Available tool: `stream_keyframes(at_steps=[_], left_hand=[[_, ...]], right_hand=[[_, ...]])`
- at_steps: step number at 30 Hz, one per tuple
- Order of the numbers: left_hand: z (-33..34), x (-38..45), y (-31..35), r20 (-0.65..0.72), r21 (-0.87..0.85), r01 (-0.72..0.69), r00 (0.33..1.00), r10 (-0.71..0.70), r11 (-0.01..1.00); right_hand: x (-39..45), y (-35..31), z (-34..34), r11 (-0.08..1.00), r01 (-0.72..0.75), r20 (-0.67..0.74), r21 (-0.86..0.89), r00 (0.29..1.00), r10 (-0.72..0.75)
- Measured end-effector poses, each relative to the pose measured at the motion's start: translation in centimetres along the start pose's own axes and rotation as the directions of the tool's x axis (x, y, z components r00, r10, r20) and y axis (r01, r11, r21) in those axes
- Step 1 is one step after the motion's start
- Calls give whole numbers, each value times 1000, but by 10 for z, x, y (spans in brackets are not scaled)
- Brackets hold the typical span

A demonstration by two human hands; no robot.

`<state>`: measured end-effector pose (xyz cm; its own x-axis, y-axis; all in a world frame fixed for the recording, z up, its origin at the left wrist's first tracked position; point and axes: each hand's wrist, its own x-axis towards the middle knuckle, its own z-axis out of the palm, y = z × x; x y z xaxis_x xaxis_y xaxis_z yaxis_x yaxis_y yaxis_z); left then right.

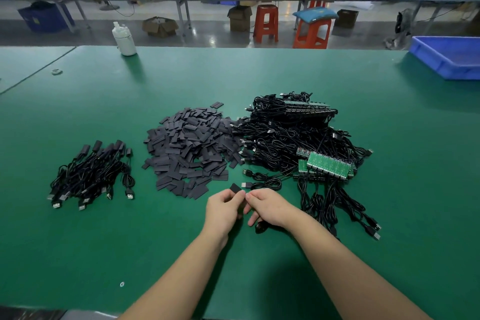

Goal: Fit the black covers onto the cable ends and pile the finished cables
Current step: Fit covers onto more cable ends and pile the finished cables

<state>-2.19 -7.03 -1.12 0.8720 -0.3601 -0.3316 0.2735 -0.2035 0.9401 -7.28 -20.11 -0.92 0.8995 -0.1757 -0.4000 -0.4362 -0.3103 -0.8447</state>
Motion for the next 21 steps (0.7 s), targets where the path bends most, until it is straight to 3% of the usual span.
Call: stream_keyframes(at_steps=[3,5,7,10,12,16,19,21], left_hand=[[-7,-1,8,30,-41,-11,999,13,999],[-19,0,17,81,-192,28,997,-13,981],[-42,5,26,110,-205,37,994,-14,978],[-90,21,35,108,54,19,994,-25,998],[-121,36,41,4,284,-9,1000,9,959],[-174,81,50,-186,710,60,977,104,701],[-200,117,54,-266,835,168,957,116,525],[-208,135,55,-303,852,202,943,140,484]], right_hand=[[-1,-11,-4,989,69,-80,-133,994,-80],[-3,-15,-11,966,94,-193,-242,971,-143],[-4,-12,-17,960,82,-324,-267,931,-169],[-3,3,-13,926,27,-418,-377,887,-196],[-1,15,-4,884,4,-423,-468,877,-228],[1,35,17,755,37,-382,-655,846,-373],[2,39,26,672,12,-381,-740,817,-433],[1,38,28,660,-1,-396,-751,801,-450]])
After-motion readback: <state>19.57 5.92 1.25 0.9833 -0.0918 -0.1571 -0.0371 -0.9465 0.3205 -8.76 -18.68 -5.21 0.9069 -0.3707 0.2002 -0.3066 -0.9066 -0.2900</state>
